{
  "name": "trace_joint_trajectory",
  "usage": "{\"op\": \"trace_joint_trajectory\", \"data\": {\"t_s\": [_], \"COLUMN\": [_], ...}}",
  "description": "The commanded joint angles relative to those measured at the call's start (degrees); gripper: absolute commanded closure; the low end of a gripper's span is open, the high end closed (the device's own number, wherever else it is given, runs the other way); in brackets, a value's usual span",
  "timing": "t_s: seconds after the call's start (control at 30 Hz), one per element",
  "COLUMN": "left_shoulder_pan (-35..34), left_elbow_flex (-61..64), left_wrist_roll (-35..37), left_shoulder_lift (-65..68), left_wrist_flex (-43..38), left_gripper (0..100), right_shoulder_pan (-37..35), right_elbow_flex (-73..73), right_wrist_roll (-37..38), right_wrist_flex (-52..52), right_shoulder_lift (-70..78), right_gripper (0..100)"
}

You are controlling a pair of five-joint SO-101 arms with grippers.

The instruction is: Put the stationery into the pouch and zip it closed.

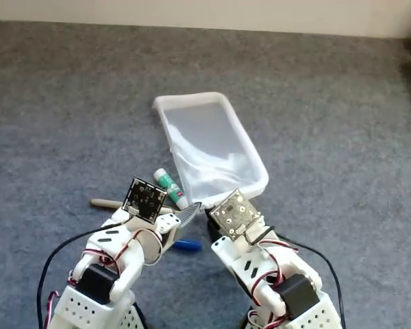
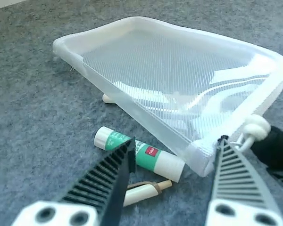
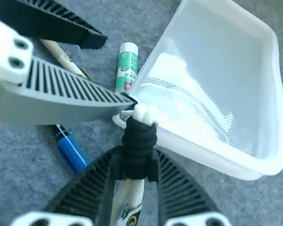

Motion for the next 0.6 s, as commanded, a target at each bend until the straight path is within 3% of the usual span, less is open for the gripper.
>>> {"op": "trace_joint_trajectory", "data": {"t_s": [0.0,0.3,0.57], "left_shoulder_pan": [0.7,0.9,3.6], "left_elbow_flex": [1.3,0.8,-3.8], "left_wrist_roll": [0.4,-2.6,-2.7], "left_shoulder_lift": [-0.6,-0.7,-0.7], "left_wrist_flex": [-1.5,-1.3,8.0], "left_gripper": [74,74,74], "right_shoulder_pan": [-0.7,-0.7,-0.7], "right_elbow_flex": [-1.5,-3.6,-3.5], "right_wrist_roll": [-0.6,-0.6,-0.6], "right_wrist_flex": [0.3,0.0,-1.4], "right_shoulder_lift": [-0.9,-0.9,-0.9], "right_gripper": [99.3,99.3,99.3]}}
